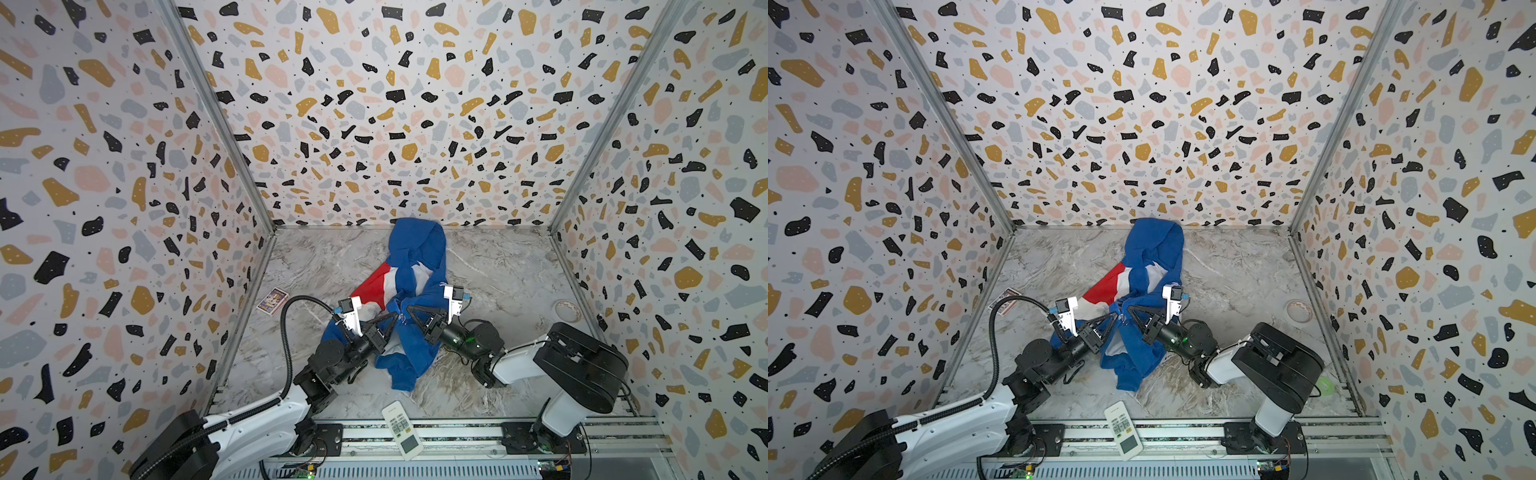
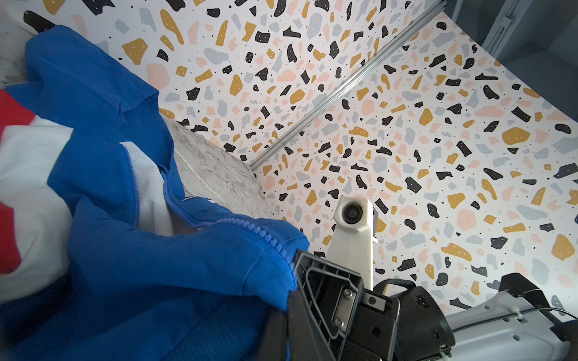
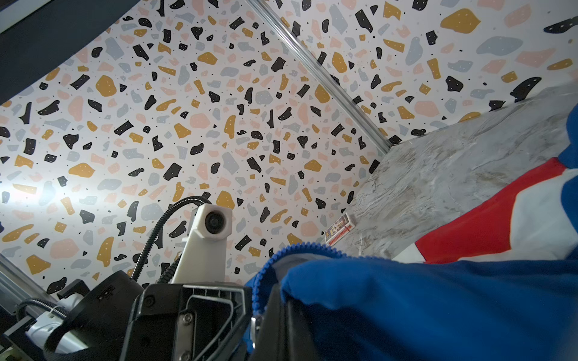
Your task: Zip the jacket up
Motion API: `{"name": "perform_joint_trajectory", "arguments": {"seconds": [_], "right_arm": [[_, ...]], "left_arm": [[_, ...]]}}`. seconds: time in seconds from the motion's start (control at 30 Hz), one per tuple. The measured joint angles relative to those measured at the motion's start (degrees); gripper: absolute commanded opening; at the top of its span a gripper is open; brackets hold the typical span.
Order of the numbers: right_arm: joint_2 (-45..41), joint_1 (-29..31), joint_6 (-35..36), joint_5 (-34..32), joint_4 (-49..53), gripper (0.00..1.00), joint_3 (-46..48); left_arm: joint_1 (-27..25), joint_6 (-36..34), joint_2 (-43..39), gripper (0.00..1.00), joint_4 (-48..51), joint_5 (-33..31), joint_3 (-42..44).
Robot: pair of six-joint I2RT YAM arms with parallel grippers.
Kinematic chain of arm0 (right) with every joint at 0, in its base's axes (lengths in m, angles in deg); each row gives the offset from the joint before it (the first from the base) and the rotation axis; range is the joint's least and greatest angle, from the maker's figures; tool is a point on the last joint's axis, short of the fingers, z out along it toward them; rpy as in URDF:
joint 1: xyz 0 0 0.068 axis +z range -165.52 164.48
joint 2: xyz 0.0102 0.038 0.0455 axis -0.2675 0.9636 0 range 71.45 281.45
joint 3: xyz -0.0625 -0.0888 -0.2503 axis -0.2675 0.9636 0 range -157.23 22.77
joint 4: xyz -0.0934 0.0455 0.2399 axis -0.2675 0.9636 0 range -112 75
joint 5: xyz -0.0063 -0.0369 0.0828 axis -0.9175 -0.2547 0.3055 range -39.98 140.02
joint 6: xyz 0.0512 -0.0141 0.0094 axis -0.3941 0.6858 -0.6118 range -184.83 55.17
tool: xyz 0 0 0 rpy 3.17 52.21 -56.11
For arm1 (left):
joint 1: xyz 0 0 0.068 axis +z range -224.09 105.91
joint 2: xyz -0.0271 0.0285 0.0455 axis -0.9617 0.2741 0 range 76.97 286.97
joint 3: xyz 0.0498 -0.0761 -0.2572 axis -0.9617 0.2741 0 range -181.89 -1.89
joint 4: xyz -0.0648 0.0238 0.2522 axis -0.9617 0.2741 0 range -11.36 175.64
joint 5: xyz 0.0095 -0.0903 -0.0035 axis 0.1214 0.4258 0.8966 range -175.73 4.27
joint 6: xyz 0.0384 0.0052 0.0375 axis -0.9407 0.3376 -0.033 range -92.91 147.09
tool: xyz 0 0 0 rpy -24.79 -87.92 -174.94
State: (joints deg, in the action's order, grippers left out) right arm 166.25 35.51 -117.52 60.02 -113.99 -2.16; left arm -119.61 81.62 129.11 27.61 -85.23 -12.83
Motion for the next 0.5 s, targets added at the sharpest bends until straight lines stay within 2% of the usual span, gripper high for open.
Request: {"name": "perform_joint_trajectory", "arguments": {"seconds": [0.5], "right_arm": [[-0.02,0.11,-2.62,-0.85,0.09,0.0,0.0]], "left_arm": [[-0.92,-1.46,0.02,0.0,1.36,-2.05,0.31]]}}
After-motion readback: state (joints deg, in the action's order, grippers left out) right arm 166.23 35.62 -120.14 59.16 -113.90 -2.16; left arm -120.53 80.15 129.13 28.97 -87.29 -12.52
